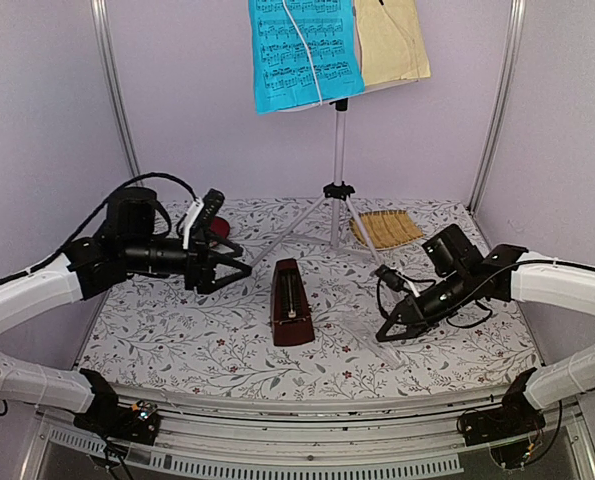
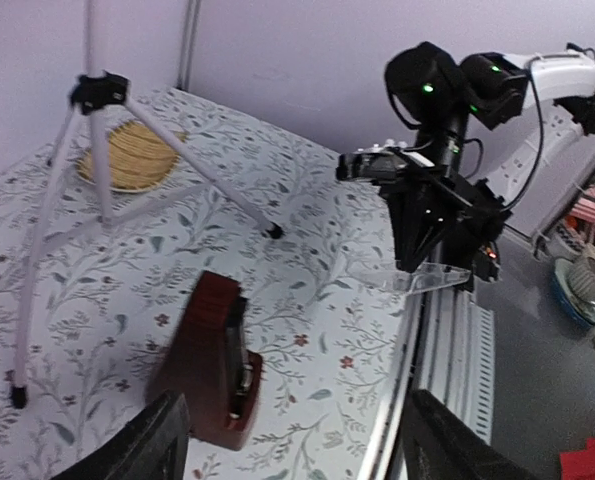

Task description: Pack up the instrument practice props

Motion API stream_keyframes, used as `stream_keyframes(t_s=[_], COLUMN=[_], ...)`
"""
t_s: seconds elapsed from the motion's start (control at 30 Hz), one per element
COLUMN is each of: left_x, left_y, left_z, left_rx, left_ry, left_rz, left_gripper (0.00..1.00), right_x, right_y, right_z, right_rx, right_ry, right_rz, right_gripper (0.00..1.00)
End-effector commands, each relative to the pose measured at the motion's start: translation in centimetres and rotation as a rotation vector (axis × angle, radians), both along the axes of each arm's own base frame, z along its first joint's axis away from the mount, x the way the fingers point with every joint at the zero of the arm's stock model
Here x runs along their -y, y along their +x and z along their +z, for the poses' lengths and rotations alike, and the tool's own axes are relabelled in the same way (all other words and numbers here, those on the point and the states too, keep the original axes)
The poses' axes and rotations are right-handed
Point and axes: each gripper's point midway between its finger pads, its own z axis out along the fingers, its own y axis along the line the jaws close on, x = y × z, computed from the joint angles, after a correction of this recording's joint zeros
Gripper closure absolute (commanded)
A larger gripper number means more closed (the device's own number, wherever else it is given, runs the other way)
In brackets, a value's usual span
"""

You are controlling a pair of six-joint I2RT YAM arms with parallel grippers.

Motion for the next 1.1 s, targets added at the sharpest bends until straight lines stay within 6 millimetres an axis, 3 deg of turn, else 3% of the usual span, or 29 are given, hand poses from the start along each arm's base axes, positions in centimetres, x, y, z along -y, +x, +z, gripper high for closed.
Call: stream_keyframes(t_s=[0.0,0.17,0.43,0.9,1.07], left_x=[5.0,9.3,12.3,13.7,13.7], left_y=[-4.5,-8.3,-10.4,-12.1,-12.3], left_z=[-0.7,-3.2,-5.1,-6.4,-6.9], left_rx=[-0.068,-0.153,-0.204,-0.273,-0.288], left_ry=[-0.048,-0.048,-0.024,-0.010,-0.002], left_rz=[-0.233,-0.414,-0.536,-0.640,-0.647], left_gripper=[0.28,0.35,0.40,0.68,0.71], right_x=[-2.3,-3.9,-5.2,-5.8,-5.8], right_y=[-3.7,-4.4,-4.6,-4.2,-4.2], right_z=[1.5,1.0,-0.3,-1.0,-1.1], right_rx=[-0.099,-0.126,-0.149,-0.143,-0.142], right_ry=[0.121,0.112,0.082,0.064,0.061], right_rz=[0.211,0.294,0.363,0.388,0.389], right_gripper=[0.98,0.98,0.98,0.98,0.98])
